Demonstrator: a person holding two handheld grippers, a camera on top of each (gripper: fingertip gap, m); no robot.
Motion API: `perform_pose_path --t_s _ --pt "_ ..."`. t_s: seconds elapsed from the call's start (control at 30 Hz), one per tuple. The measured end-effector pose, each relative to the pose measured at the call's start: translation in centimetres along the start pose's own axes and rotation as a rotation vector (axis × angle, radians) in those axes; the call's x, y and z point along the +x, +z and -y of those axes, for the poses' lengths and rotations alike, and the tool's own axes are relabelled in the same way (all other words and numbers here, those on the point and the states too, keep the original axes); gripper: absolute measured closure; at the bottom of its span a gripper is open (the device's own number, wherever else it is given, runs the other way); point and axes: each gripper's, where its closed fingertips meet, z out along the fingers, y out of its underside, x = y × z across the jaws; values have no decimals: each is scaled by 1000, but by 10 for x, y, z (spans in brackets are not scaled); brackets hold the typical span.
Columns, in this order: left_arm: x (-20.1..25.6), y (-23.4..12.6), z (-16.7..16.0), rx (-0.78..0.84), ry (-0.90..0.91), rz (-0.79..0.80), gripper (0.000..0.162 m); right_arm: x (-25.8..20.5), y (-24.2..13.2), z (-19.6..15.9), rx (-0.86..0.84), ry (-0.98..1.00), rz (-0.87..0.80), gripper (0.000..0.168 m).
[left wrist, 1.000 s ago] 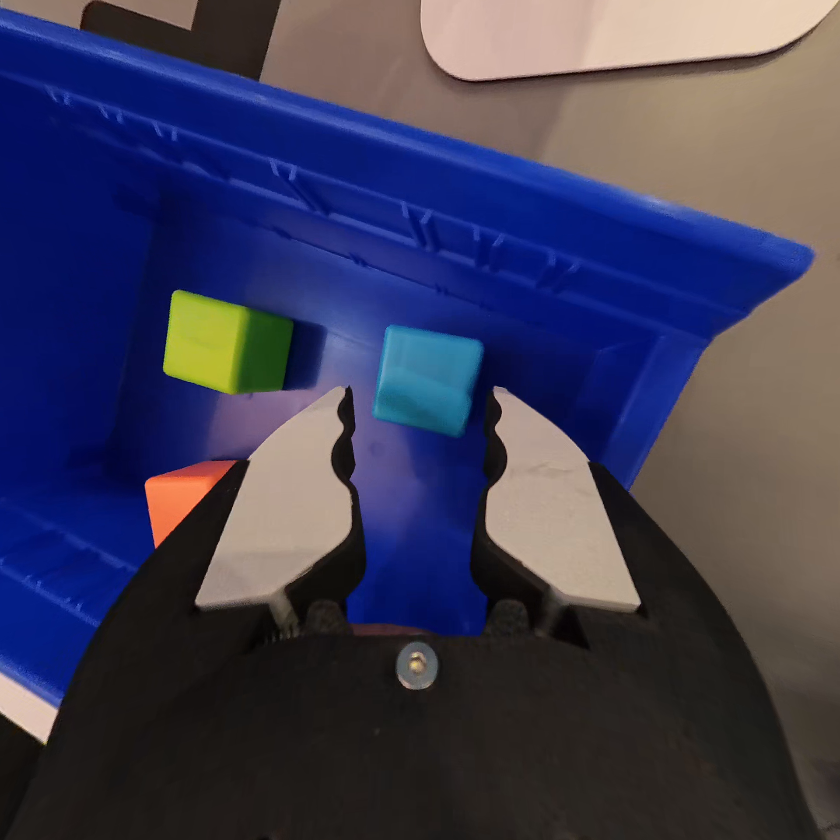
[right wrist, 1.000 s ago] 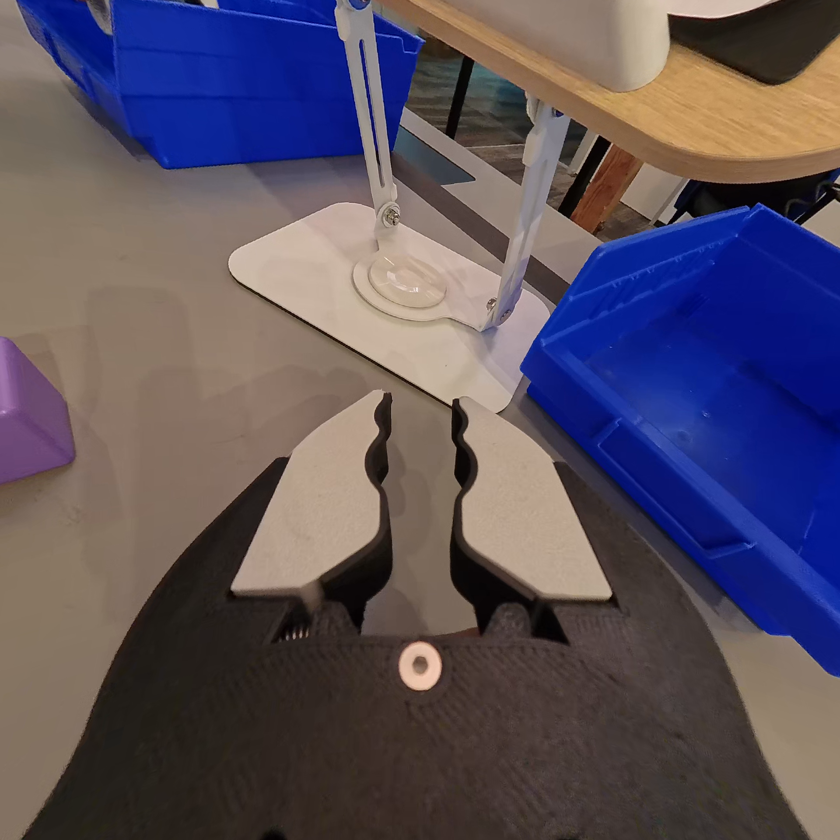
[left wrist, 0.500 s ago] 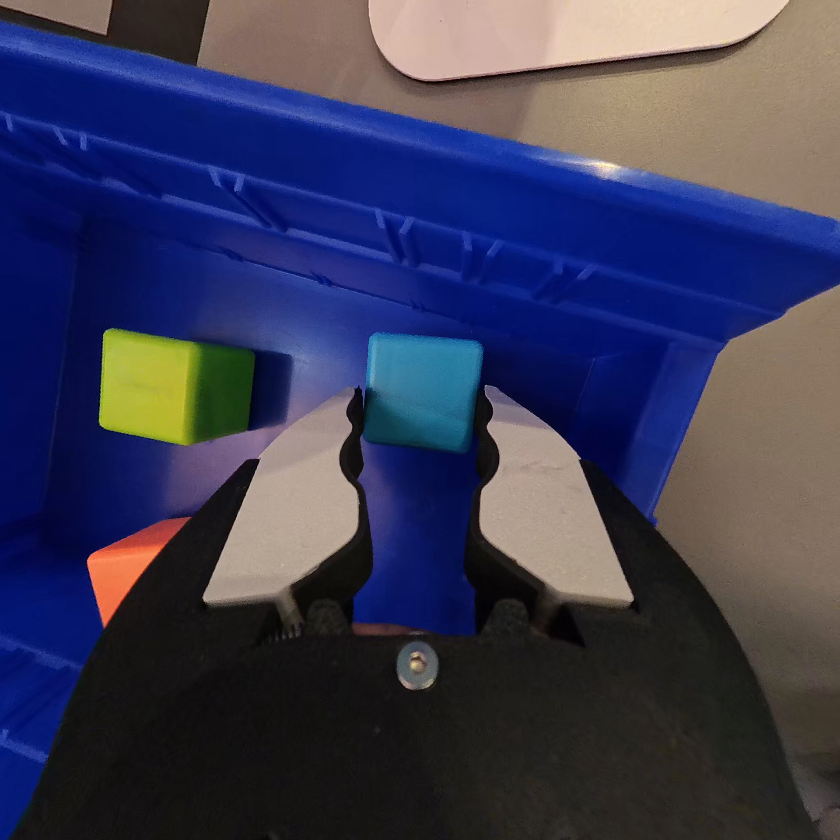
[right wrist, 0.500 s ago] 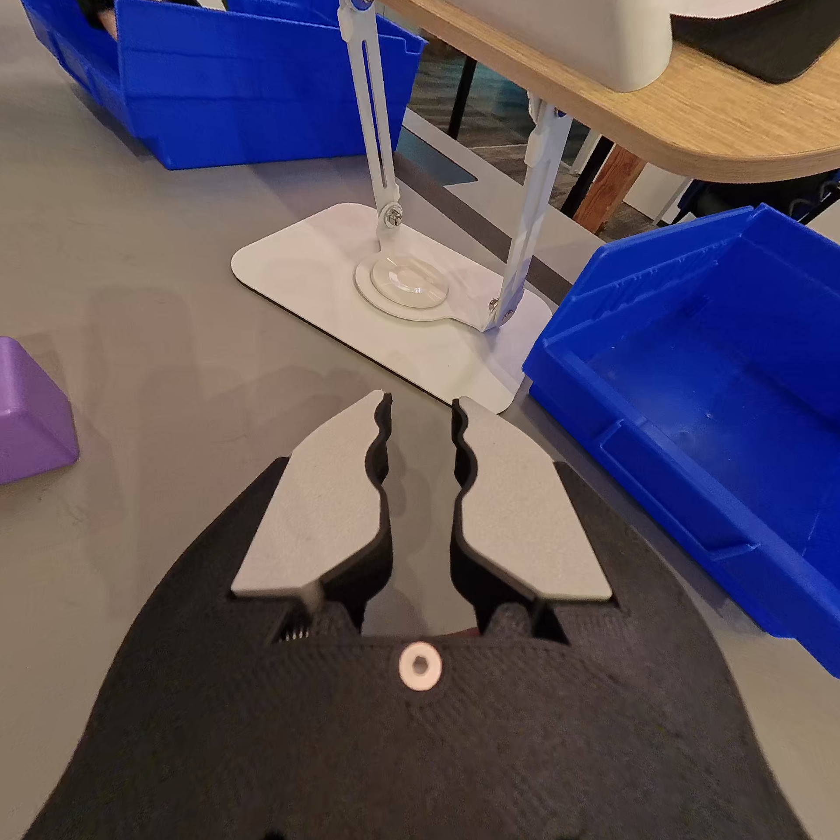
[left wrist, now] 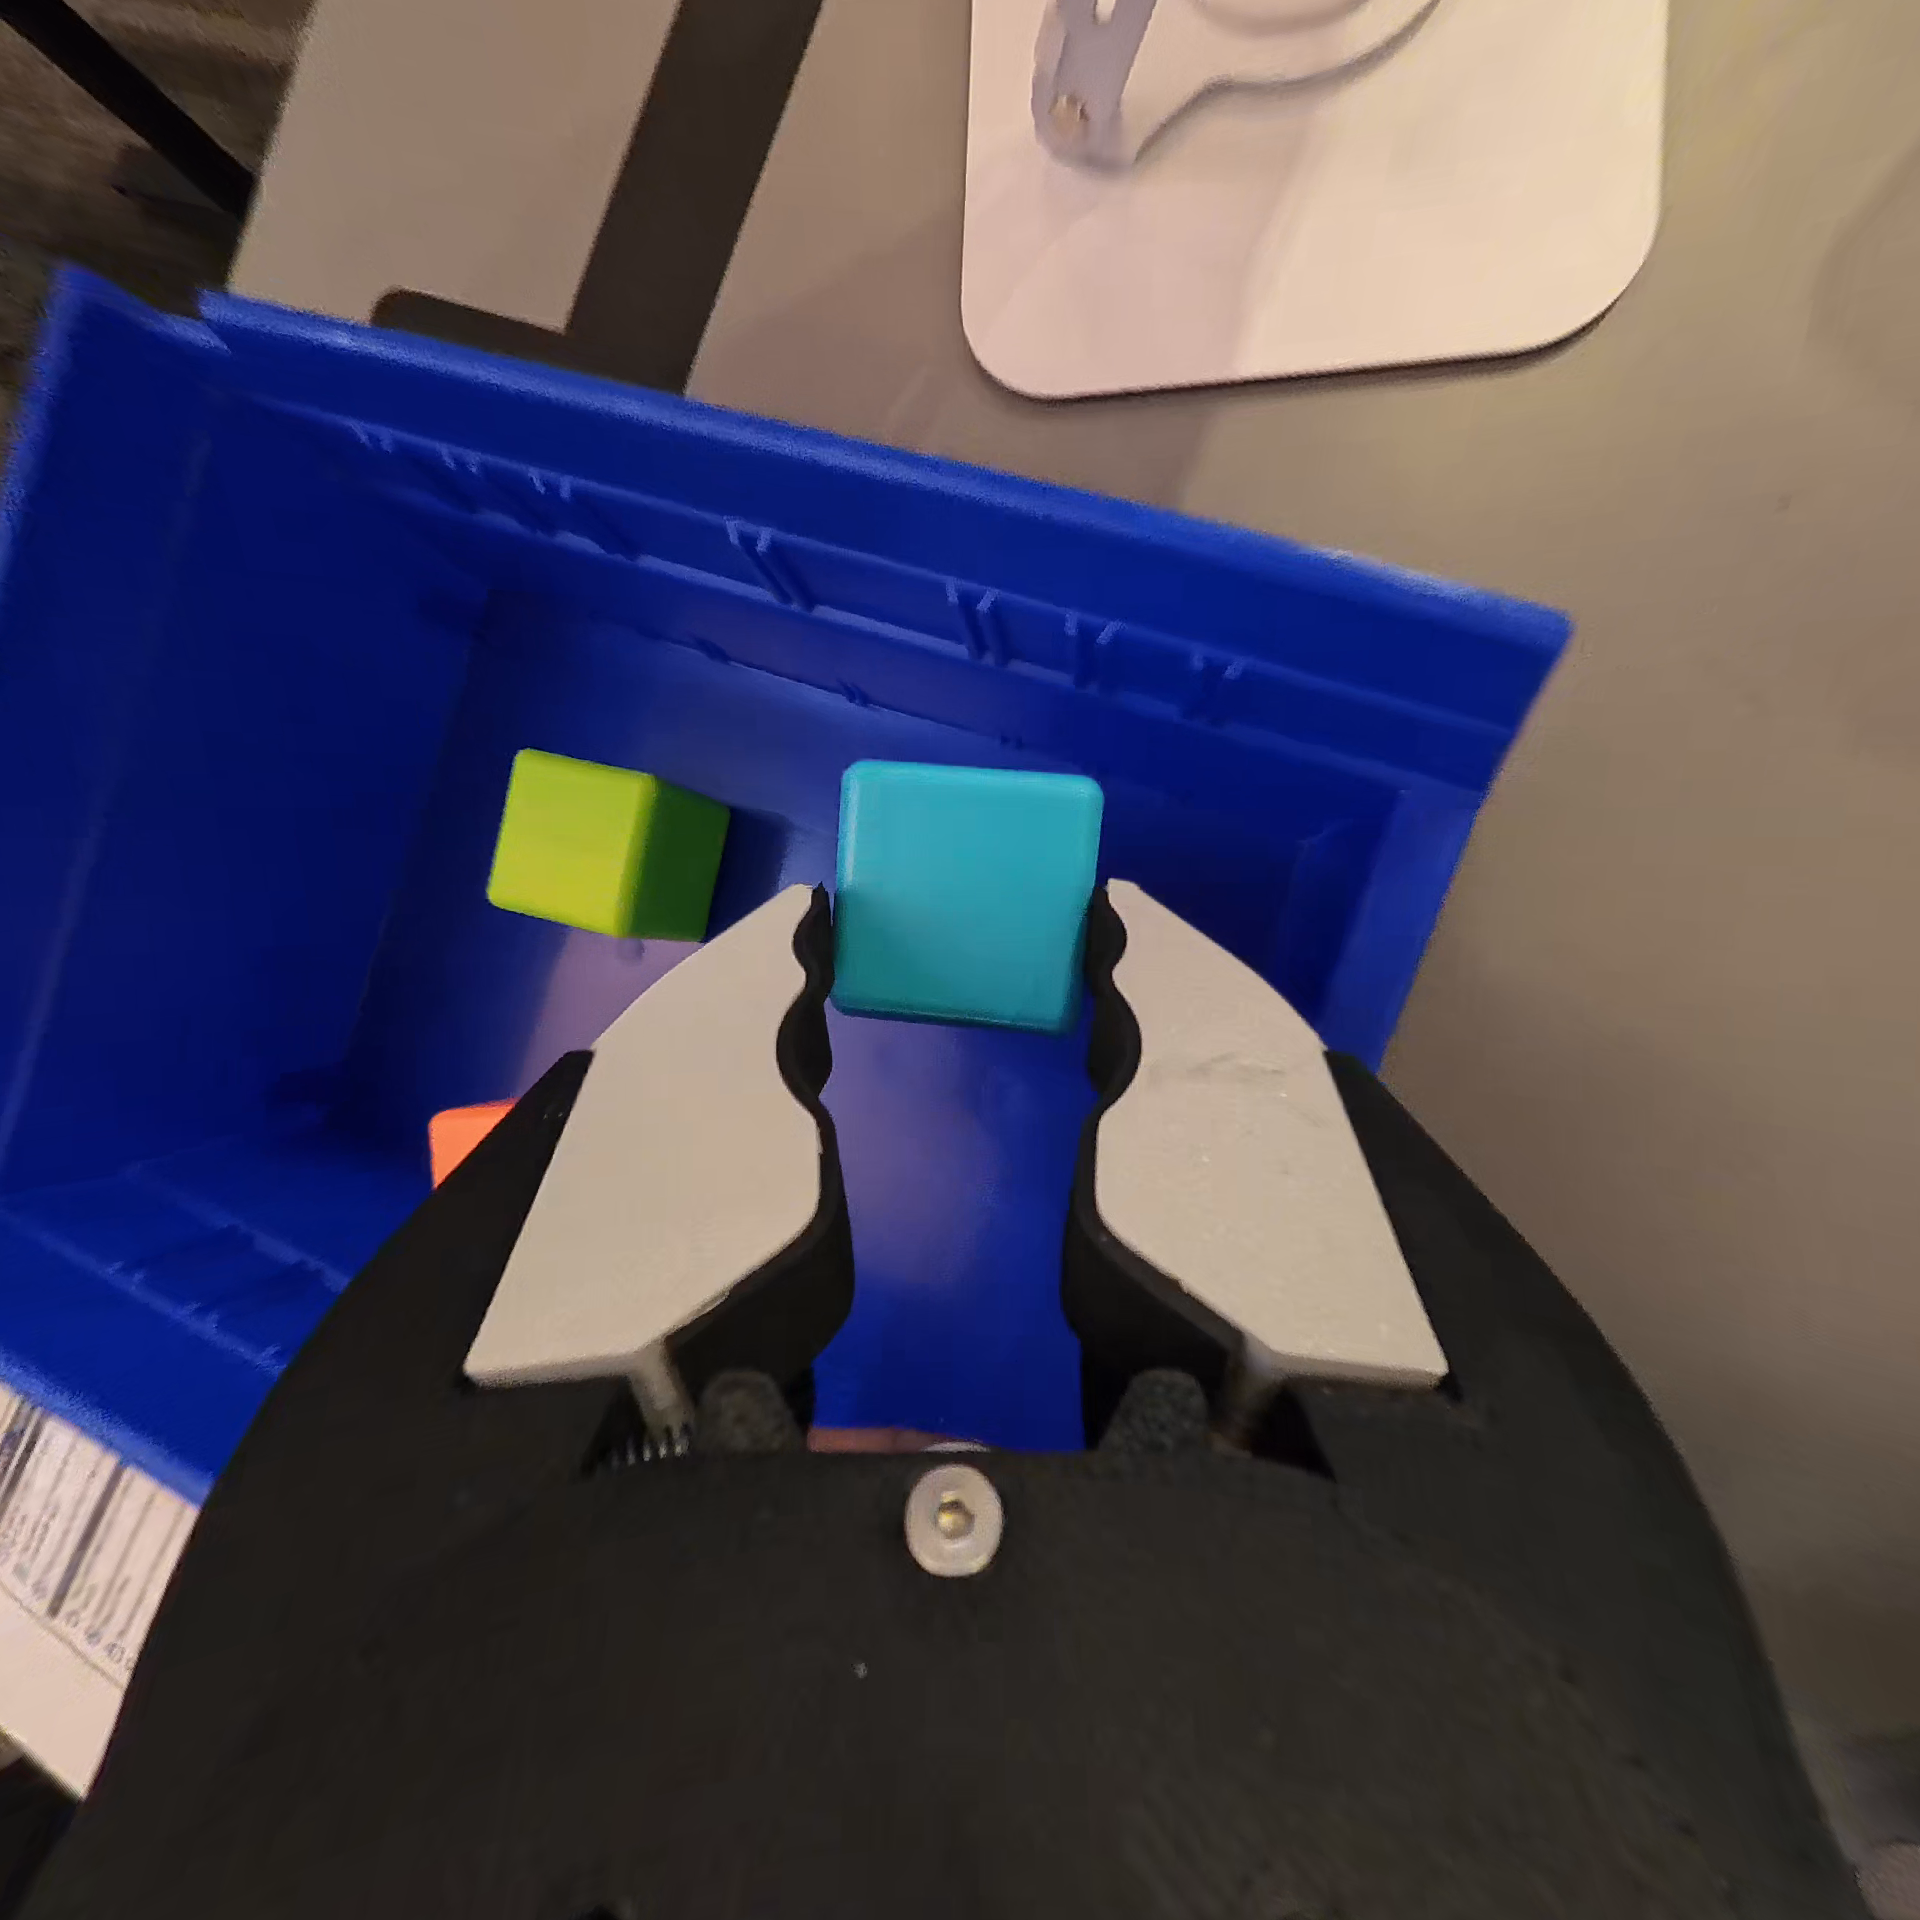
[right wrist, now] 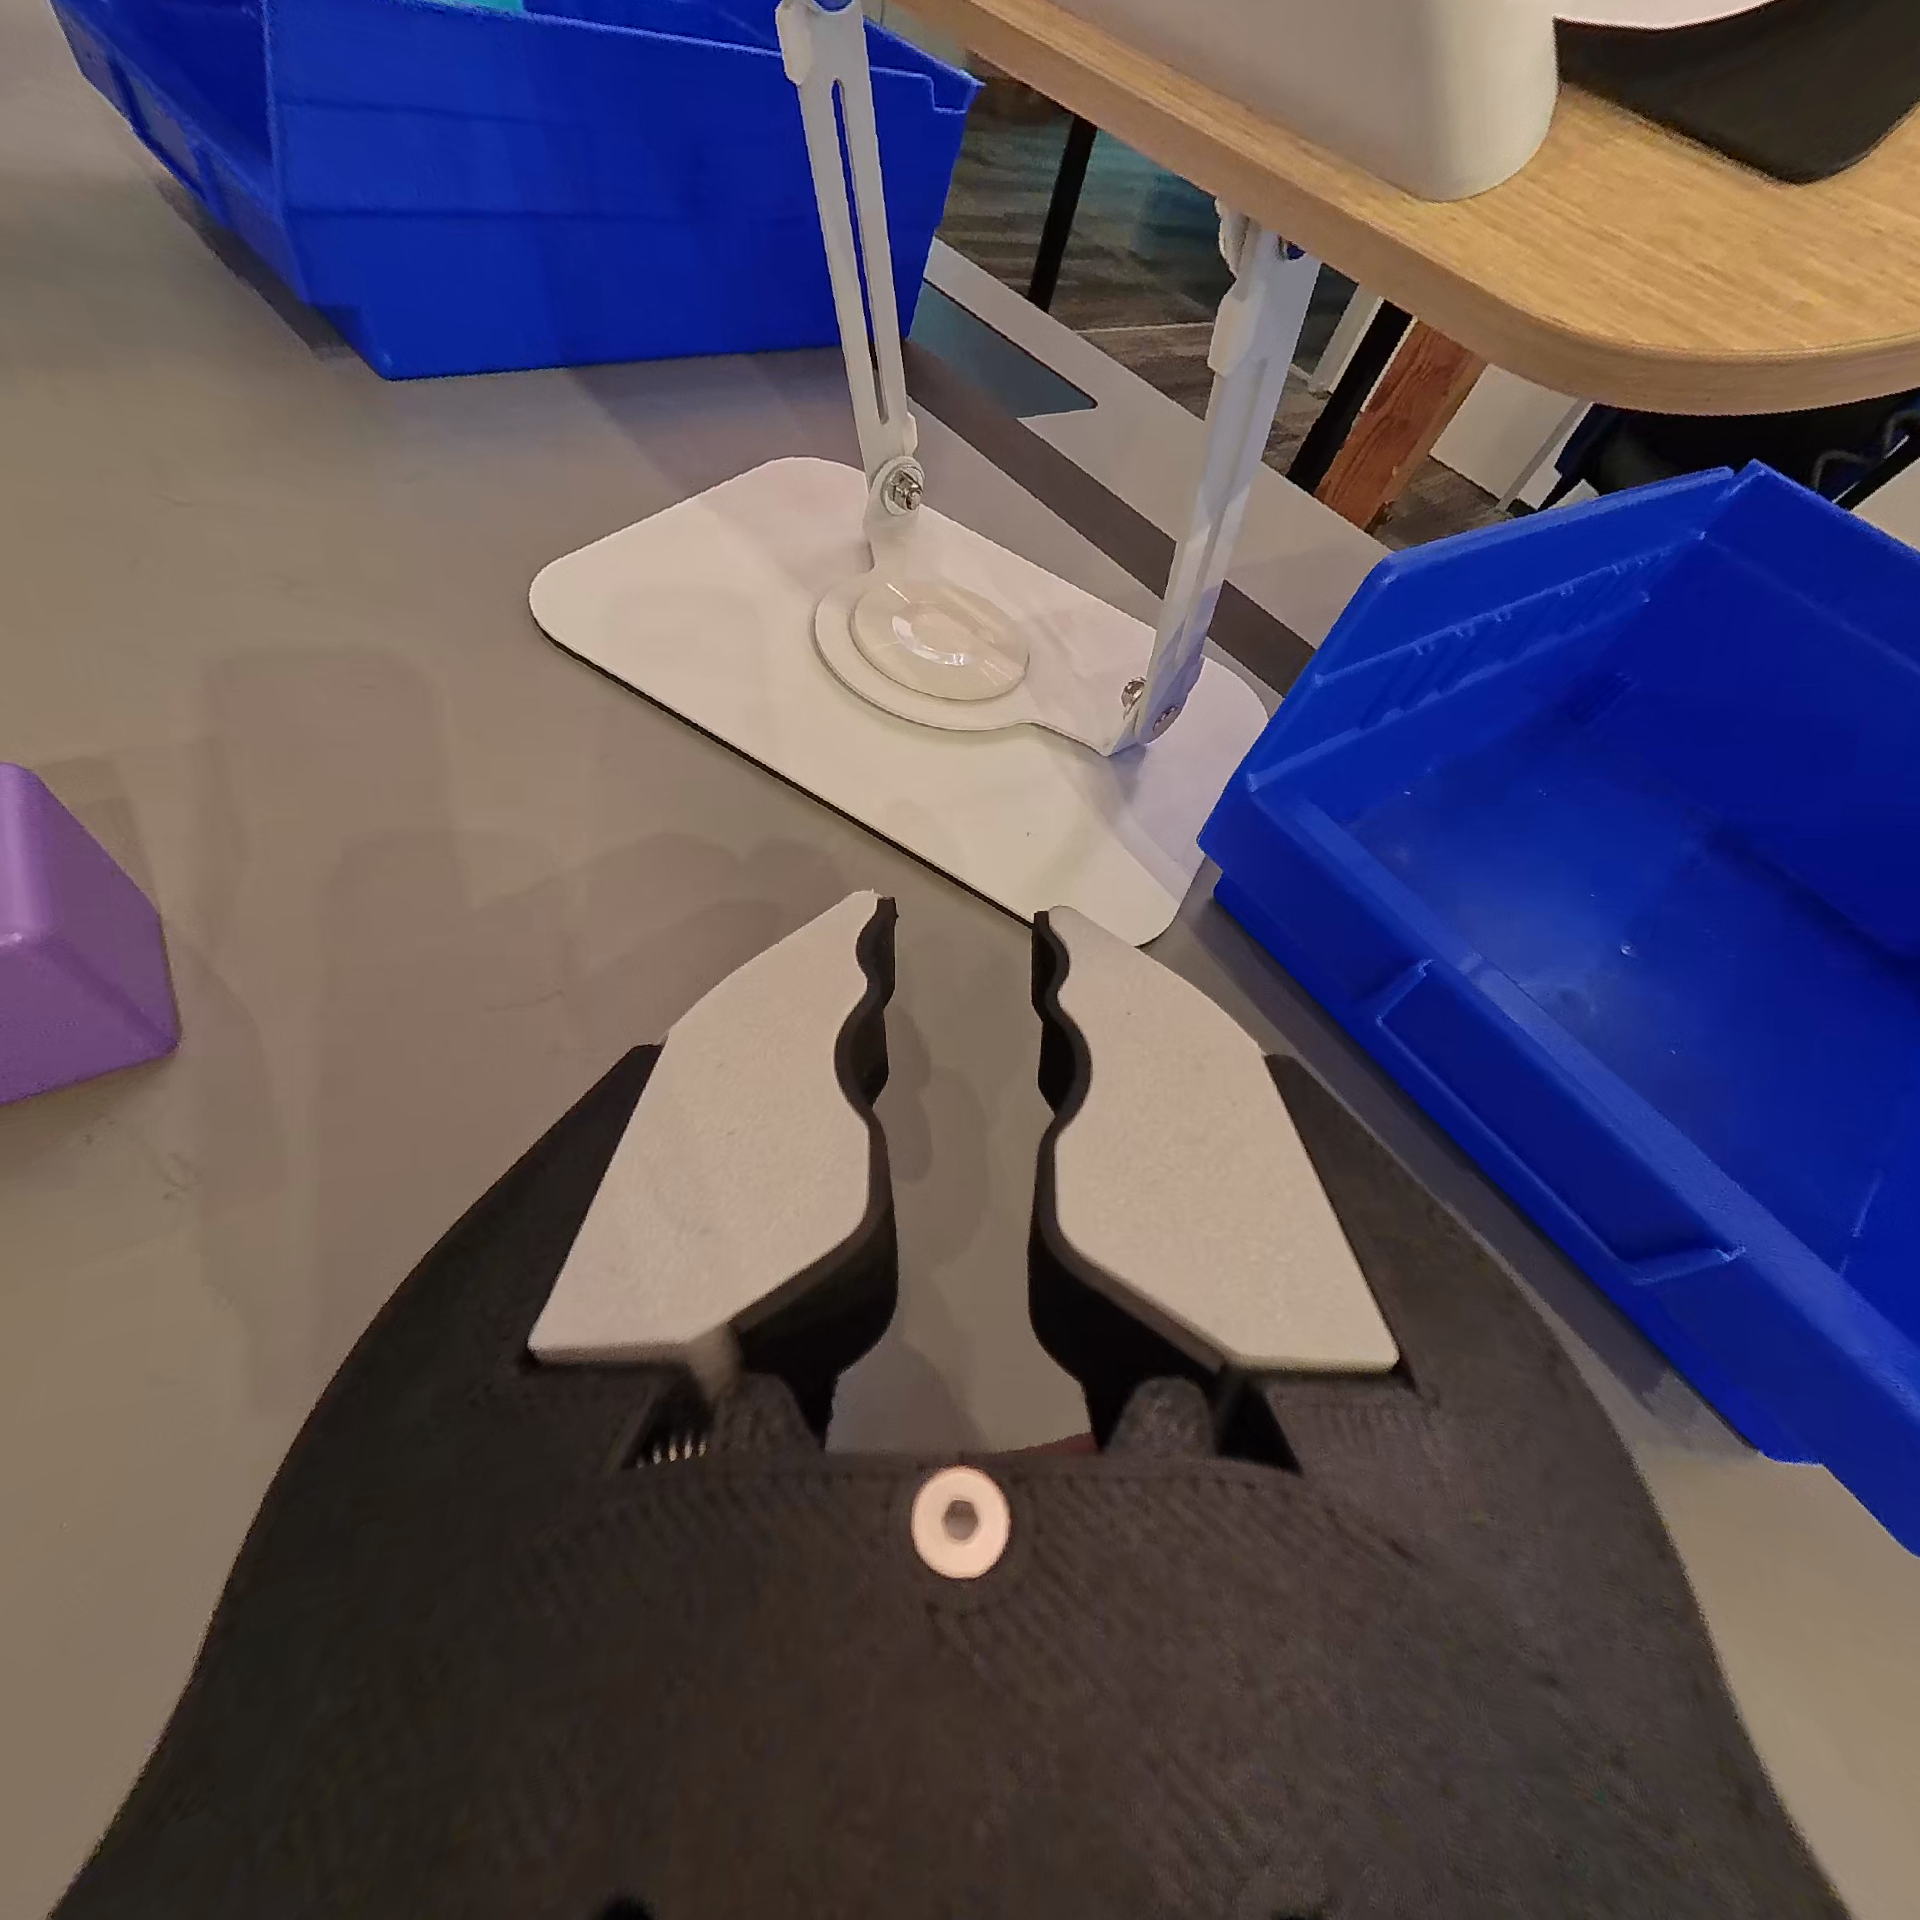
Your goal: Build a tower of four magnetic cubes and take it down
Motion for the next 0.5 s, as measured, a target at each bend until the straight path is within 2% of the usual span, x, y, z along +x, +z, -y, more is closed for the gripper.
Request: perform_pose_path --t_s 0.03,0.17,0.27,0.4,0.5 --pt "2 -7 4 24 3 5 116 0 0 0 -1 0 1 143" --pt "20 -28 23 98 48 15 116 -1 0 0 -2 -5 1 143" --pt "36 -39 31 81 90 36 116 -1 0 0 -2 -6 -1 143" --pt "74 -59 70 188 162 -7 116 -1 1 0 -2 -10 -2 143" --pt "109 -55 94 181 245 -42 116 -1 1 0 -2 -13 -1 143"
